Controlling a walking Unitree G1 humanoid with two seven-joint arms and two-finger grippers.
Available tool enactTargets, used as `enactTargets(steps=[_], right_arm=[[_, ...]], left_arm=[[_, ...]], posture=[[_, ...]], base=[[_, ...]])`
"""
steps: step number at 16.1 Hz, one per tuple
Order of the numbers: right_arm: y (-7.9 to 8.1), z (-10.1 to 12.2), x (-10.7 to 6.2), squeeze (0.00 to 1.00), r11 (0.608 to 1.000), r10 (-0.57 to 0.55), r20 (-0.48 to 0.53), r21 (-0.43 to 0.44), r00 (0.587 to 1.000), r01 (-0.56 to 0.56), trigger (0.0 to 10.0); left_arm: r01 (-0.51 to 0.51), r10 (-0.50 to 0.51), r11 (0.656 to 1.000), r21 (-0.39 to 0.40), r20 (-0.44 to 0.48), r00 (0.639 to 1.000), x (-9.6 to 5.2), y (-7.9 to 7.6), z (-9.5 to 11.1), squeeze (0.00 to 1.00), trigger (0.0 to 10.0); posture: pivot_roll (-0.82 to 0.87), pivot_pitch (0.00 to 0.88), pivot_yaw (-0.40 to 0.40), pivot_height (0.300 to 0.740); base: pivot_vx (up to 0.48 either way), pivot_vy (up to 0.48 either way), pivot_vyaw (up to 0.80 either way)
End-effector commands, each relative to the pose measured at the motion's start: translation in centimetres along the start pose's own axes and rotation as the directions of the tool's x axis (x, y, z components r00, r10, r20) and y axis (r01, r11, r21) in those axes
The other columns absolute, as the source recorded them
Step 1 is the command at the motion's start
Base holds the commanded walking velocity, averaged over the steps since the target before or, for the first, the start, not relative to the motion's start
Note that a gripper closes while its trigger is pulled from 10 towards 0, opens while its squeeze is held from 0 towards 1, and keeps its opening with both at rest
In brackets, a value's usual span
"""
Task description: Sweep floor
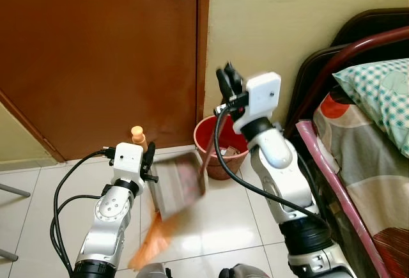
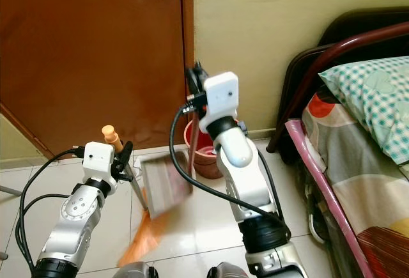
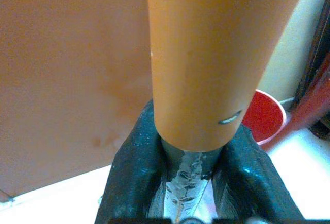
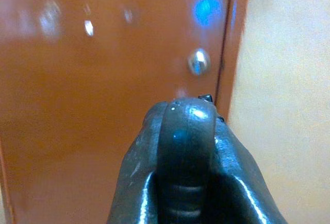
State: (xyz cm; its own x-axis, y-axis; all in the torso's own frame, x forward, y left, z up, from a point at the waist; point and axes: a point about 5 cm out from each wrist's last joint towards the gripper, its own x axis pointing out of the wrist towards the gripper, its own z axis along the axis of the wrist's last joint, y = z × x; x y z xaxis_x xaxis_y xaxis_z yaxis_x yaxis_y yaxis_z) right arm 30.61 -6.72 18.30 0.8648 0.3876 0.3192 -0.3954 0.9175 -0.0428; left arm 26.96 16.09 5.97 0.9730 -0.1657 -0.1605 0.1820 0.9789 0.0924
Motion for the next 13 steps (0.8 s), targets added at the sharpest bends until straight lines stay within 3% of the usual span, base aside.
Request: enactTargets(steps=[1, 5, 9, 11, 13], right_arm=[[-0.7, 0.4, -0.2, 0.00, 0.999, -0.044, 0.026, -0.003, 0.999, 0.044, 10.0], [-1.6, -1.4, -1.5, 0.00, 0.994, -0.104, -0.040, -0.032, 0.994, 0.102, 10.0], [-3.8, -3.7, -3.9, 0.00, 0.974, -0.228, -0.139, -0.024, 0.964, 0.227, 10.0], [-5.5, -5.2, -5.7, 0.00, 0.940, -0.326, -0.228, 0.027, 0.918, 0.340, 10.0], [-6.5, -6.3, -7.1, 0.00, 0.918, -0.373, -0.289, 0.023, 0.882, 0.396, 10.0]], left_arm=[[0.013, -0.013, 1.000, -0.002, -0.059, 0.998, -0.4, -0.1, -1.0, 0.00, 10.0], [0.018, -0.017, 1.000, 0.015, -0.065, 0.998, -0.4, 0.1, -1.0, 0.00, 10.0], [0.031, -0.028, 0.999, 0.039, -0.061, 0.998, -0.5, 0.1, -0.7, 0.00, 10.0], [0.029, -0.027, 0.999, 0.044, -0.052, 0.998, -0.6, 0.1, -0.5, 0.00, 10.0], [0.020, -0.018, 0.999, 0.039, -0.051, 0.999, -0.8, 0.1, -0.6, 0.00, 10.0]], posture=[[0.01, 0.054, -0.027, 0.740], [0.04, 0.062, -0.016, 0.740], [0.10, 0.072, -0.035, 0.740], [0.11, 0.076, -0.046, 0.740], [0.11, 0.078, -0.071, 0.740]], base=[[0.000, 0.000, 0.00], [0.000, 0.000, 0.00], [0.000, 0.000, 0.00], [0.000, 0.000, 0.00], [0.000, 0.000, 0.00]])
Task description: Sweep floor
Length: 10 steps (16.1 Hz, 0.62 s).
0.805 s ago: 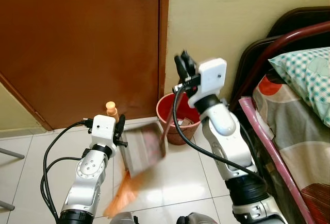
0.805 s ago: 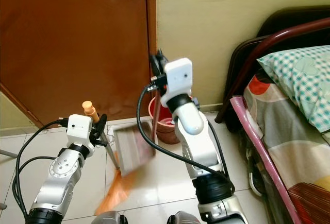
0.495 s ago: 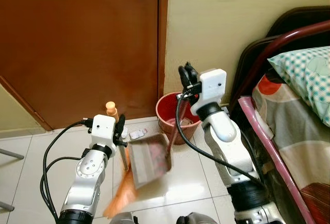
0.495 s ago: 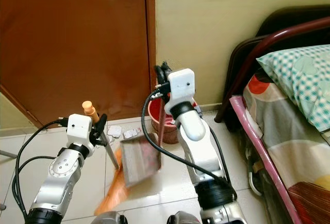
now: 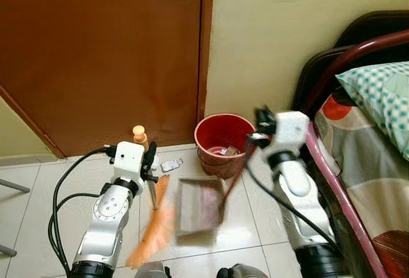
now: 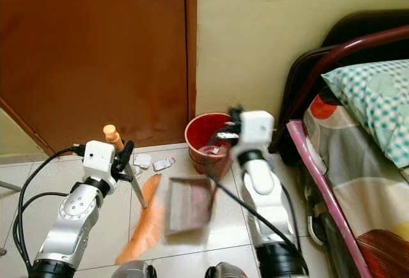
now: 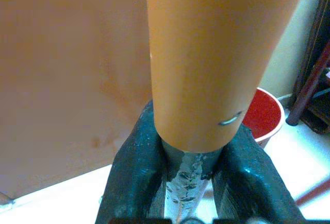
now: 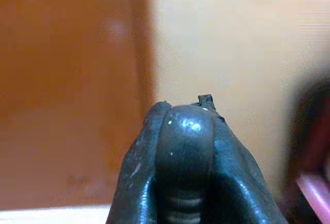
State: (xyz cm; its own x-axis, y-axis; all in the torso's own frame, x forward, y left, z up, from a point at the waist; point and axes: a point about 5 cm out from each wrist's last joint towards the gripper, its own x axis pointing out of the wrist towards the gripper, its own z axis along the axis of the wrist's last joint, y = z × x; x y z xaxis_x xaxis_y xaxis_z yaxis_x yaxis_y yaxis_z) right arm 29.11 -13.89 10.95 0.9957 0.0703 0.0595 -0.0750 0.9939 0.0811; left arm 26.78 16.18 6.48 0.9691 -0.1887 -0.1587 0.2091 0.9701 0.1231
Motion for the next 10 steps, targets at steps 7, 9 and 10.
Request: enactTargets(steps=[7, 9, 10], right_arm=[[-3.7, -2.5, -1.5, 0.00, 0.993, -0.120, -0.115, 0.005, 0.986, 0.121, 10.0], [-3.8, -3.2, -1.7, 0.00, 0.992, -0.121, -0.146, 0.017, 0.982, 0.125, 10.0], [-3.6, -3.3, -1.7, 0.00, 0.993, -0.115, -0.148, 0.018, 0.982, 0.119, 10.0]], left_arm=[[-0.004, 0.005, 1.000, 0.005, -0.054, 0.999, -0.9, -0.5, -1.2, 0.00, 10.0], [-0.018, 0.018, 1.000, 0.013, -0.047, 0.999, -0.7, -0.1, -0.9, 0.00, 10.0], [-0.021, 0.021, 1.000, 0.015, -0.046, 0.999, -0.7, 0.0, -0.8, 0.00, 10.0]], posture=[[0.12, 0.071, -0.086, 0.740], [0.13, 0.067, -0.090, 0.740], [0.14, 0.065, -0.096, 0.740]], base=[[0.000, 0.000, 0.00], [0.000, 0.000, 0.00], [0.000, 0.000, 0.00]])
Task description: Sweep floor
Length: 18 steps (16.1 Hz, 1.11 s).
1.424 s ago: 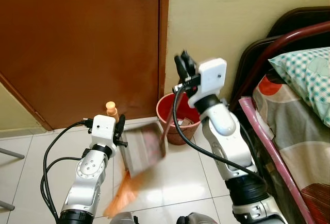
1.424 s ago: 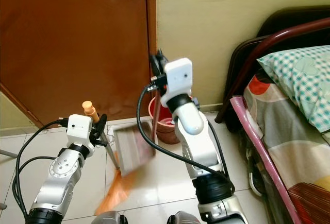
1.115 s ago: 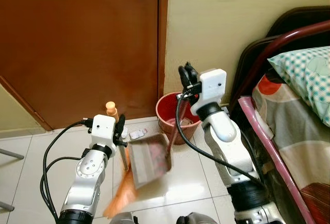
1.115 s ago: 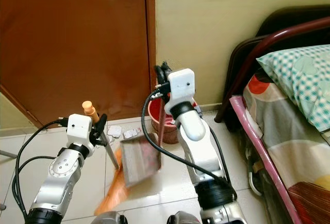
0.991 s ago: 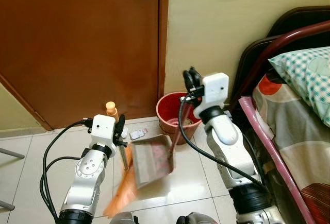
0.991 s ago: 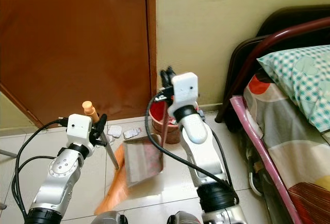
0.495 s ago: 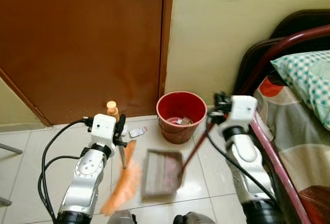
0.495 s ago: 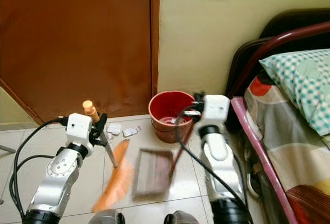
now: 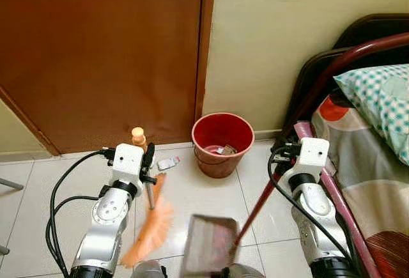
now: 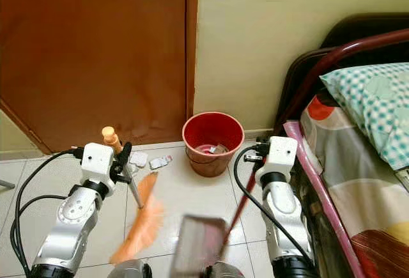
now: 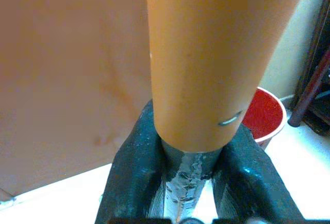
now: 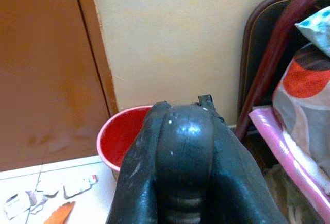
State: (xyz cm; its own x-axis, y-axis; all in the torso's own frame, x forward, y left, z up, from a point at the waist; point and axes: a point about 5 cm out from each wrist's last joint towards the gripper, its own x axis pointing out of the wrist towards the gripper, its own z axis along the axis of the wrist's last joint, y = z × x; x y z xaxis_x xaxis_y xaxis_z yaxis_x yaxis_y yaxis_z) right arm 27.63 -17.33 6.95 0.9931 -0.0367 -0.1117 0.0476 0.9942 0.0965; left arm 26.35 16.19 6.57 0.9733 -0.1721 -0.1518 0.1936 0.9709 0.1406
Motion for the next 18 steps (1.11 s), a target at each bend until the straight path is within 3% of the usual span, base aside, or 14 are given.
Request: enactTargets(steps=[1, 10, 18], right_arm=[[0.2, 0.3, 0.2, 0.00, 1.000, 0.014, 0.012, 0.011, 1.000, -0.014, 10.0], [0.7, 0.1, 0.7, 0.00, 0.998, 0.028, -0.001, 0.061, 1.000, -0.027, 10.0], [0.2, 1.1, 0.8, 0.00, 0.998, 0.006, 0.015, 0.059, 1.000, -0.007, 10.0]], left_arm=[[-0.007, 0.008, 1.000, 0.003, -0.049, 0.999, -0.3, 0.2, -0.8, 0.00, 10.0], [-0.009, 0.010, 1.000, 0.011, -0.051, 0.999, -0.2, 0.2, -0.7, 0.00, 10.0], [-0.091, 0.091, 0.996, 0.001, 0.053, 0.994, -0.3, 1.0, 1.9, 0.00, 10.0]], posture=[[0.14, 0.065, -0.096, 0.740], [0.14, 0.056, -0.095, 0.740], [0.06, 0.104, -0.090, 0.740]], base=[[0.000, 0.000, 0.00], [0.000, 0.000, 0.00], [0.000, 0.000, -0.05]])
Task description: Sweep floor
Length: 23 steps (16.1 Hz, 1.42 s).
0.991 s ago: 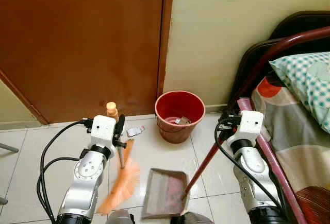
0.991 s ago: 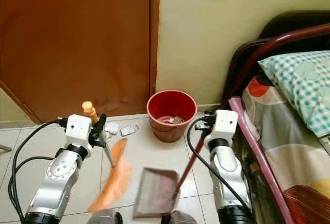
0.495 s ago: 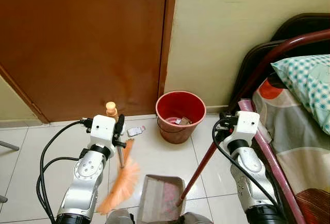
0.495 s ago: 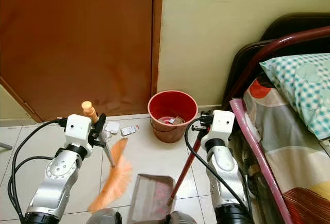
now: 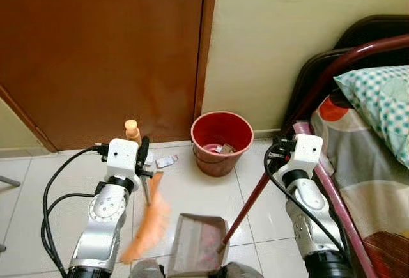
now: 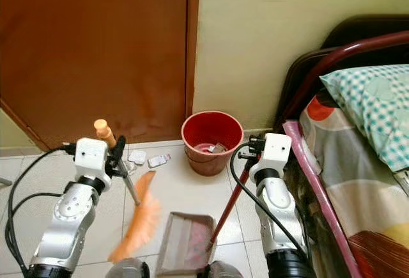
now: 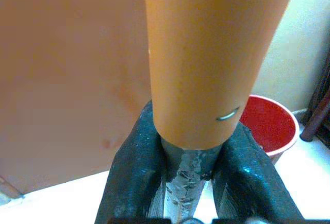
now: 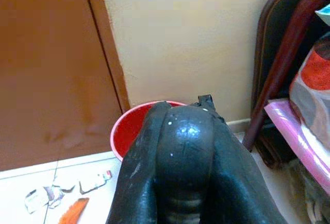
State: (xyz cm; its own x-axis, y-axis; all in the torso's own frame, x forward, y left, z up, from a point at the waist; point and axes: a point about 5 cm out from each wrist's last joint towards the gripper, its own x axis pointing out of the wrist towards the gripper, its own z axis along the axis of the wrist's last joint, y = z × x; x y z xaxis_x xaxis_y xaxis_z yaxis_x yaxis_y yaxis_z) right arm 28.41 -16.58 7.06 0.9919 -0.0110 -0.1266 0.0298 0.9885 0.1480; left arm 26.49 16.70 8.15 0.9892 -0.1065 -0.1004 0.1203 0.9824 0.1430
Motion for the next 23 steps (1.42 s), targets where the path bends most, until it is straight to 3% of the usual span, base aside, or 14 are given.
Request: enactTargets(steps=[1, 5, 9, 23], right_arm=[[-0.6, 1.0, 0.0, 0.00, 1.000, -0.018, 0.034, 0.007, 0.999, 0.018, 10.0], [-0.8, 0.6, -0.1, 0.00, 0.999, -0.033, 0.029, 0.010, 0.999, 0.033, 10.0], [-0.7, 0.6, -0.2, 0.00, 0.999, -0.041, 0.032, 0.013, 0.999, 0.041, 10.0], [-1.7, 0.6, -0.3, 0.00, 0.998, -0.050, 0.028, -0.025, 0.998, 0.051, 10.0]], left_arm=[[-0.030, 0.030, 1.000, 0.005, 0.012, 0.999, -0.2, 0.6, 0.6, 0.00, 10.0], [-0.005, 0.004, 1.000, 0.029, 0.005, 1.000, -0.9, 0.6, 0.3, 0.00, 10.0], [0.043, -0.054, 0.995, 0.095, 0.116, 0.992, -0.1, -0.6, 2.6, 0.00, 10.0], [-0.224, 0.170, 0.963, 0.153, 0.300, 0.939, -1.6, 3.1, 5.7, 0.00, 10.0]], posture=[[0.07, 0.105, -0.085, 0.740], [0.08, 0.093, -0.060, 0.740], [0.07, 0.084, -0.051, 0.740], [0.07, 0.067, -0.054, 0.740]], base=[[0.000, 0.000, -0.80], [0.000, 0.000, -0.40], [0.000, 0.000, 0.00], [0.000, 0.000, 0.00]])
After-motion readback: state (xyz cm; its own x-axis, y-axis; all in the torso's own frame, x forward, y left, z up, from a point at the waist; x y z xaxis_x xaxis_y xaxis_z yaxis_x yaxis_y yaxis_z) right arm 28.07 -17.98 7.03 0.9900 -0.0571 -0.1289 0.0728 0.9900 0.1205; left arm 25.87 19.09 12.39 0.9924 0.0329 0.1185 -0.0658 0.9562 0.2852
